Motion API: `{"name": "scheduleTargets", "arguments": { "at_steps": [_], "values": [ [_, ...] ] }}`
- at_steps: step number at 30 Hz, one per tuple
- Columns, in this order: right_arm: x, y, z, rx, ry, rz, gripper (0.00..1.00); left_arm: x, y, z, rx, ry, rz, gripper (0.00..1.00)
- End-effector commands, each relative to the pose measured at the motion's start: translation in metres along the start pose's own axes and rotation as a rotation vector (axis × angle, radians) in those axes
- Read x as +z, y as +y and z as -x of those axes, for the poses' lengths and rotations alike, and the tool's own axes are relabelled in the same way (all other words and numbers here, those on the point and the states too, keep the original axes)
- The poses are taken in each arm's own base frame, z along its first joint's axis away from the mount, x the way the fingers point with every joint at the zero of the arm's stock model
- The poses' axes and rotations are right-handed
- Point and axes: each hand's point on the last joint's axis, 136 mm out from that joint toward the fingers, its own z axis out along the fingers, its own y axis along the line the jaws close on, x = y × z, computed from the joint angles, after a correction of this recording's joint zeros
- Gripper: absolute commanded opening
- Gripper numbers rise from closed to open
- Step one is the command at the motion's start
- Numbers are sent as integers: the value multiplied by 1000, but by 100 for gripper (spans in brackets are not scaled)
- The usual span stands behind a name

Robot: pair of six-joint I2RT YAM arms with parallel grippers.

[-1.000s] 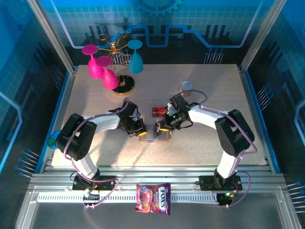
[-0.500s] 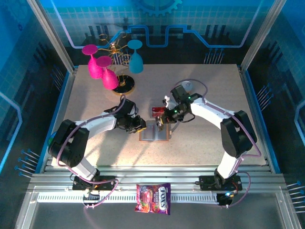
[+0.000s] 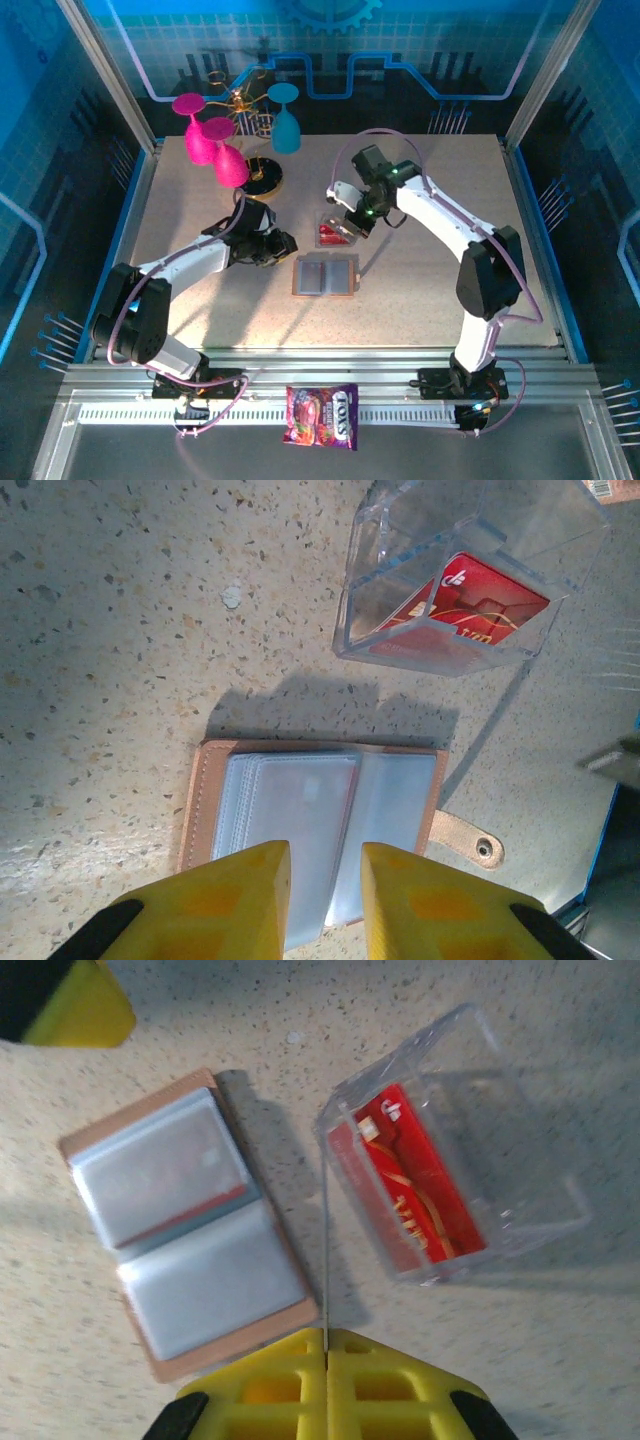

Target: Take the credit cards out of the card holder

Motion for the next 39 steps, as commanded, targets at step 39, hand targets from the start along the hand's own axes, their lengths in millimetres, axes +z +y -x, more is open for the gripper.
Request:
{"name": "scheduleTargets", "arguments": {
  "at_steps": [39],
  "values": [
    [53, -44, 5, -404, 259, 120, 0, -6, 9, -1, -46, -9, 9, 27]
  ]
}}
